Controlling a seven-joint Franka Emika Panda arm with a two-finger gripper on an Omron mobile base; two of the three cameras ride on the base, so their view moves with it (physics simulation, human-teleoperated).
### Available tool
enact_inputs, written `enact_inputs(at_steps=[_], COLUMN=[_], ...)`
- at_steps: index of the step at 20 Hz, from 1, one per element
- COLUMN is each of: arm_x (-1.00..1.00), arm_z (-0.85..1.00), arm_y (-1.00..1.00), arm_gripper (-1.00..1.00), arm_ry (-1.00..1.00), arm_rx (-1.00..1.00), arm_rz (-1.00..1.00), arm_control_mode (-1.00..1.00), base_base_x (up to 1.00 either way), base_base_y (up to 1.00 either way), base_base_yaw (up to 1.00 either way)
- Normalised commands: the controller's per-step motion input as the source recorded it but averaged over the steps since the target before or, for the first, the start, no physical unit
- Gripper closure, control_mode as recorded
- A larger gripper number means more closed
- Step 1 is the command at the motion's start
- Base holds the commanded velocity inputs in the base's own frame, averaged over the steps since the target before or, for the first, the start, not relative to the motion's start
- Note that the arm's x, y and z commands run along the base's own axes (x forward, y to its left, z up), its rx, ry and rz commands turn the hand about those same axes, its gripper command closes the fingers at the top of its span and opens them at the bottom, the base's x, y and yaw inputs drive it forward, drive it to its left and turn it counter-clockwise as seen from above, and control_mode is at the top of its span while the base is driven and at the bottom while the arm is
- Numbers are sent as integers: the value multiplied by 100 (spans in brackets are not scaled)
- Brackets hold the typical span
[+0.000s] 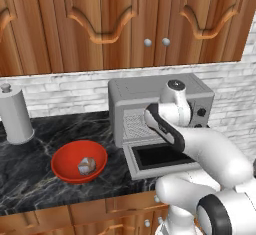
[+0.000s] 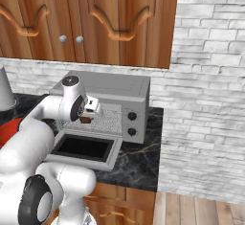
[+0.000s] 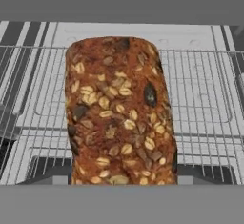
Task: Pick up the heated bread from the toaster oven and place it in the bowl. Then move the bread bowl to the dining counter.
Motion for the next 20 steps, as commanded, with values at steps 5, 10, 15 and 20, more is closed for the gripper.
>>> enact_inputs(at_steps=[5, 10, 15, 20], arm_x=[-97, -100, -100, -87], arm_z=[11, 50, 80, 82], arm_y=[0, 41, 100, 100], arm_gripper=[100, 100, 100, 100], arm_ry=[2, 0, 0, 2], arm_rx=[4, 3, -2, -8], arm_rz=[5, 25, 32, 22], arm_control_mode=[-100, -100, -100, -100], base_base_x=[0, 0, 0, 0], base_base_y=[0, 0, 0, 0], base_base_yaw=[0, 0, 0, 0])
